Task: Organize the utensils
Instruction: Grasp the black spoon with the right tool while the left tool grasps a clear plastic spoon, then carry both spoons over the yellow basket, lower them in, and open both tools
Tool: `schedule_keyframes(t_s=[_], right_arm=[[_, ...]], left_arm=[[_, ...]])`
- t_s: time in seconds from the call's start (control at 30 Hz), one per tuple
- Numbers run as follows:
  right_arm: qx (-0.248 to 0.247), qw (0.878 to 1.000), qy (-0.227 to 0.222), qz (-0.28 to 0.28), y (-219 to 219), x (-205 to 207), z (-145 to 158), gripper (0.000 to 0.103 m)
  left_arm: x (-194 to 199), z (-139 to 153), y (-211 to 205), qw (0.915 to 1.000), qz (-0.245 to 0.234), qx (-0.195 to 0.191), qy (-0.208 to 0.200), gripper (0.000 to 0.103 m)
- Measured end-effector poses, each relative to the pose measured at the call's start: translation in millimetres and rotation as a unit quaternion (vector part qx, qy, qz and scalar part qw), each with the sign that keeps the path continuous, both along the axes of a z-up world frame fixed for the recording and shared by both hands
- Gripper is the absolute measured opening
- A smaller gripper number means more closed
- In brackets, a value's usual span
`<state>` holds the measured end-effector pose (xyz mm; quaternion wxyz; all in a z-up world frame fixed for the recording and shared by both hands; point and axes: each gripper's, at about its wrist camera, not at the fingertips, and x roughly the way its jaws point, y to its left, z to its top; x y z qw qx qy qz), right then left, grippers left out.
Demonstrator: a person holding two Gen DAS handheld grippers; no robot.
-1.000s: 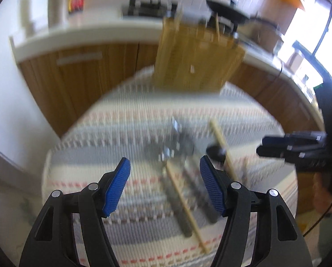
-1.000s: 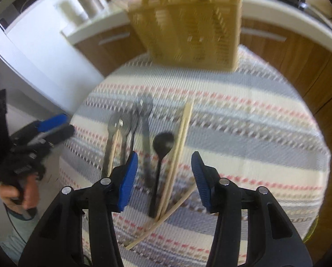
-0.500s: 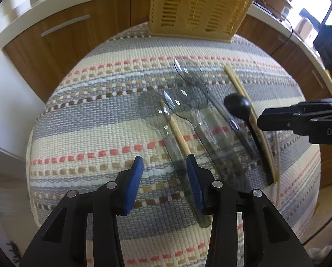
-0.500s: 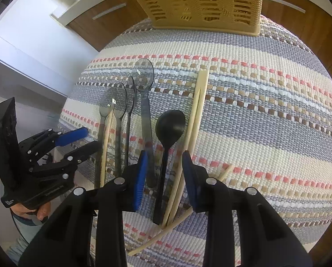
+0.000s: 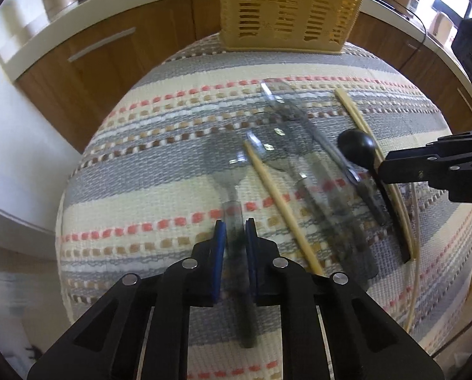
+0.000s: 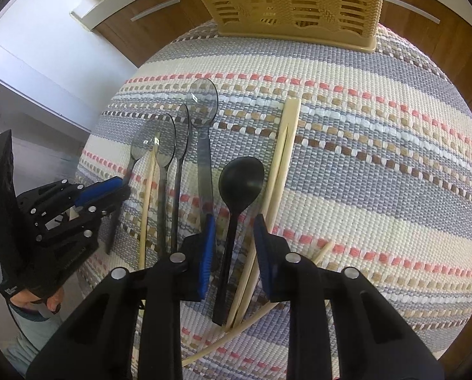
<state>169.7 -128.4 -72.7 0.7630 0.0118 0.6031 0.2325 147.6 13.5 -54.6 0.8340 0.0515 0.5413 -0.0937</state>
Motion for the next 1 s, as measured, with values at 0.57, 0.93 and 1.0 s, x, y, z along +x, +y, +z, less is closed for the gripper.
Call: schedule_keyframes(t_s=[0.57,0.93,1.0], right_arm=[[-0.101,0.994,-0.024,0.042,48,7,-13,0.01],[-0.057,0.996,-0.056,0.047,34,-1,3,0.005],[-0.04,0.995,-0.072,0.047,27,-5,16,0.005]], left_arm=[[26,0,8,0.9996,0.003,0.007,0.026,0.021],[15,25,-6,0.9997,-0.016,0.0,-0.019,0.01],[11,44,-3,0.9985,-0.011,-0.017,-0.05,0.01]])
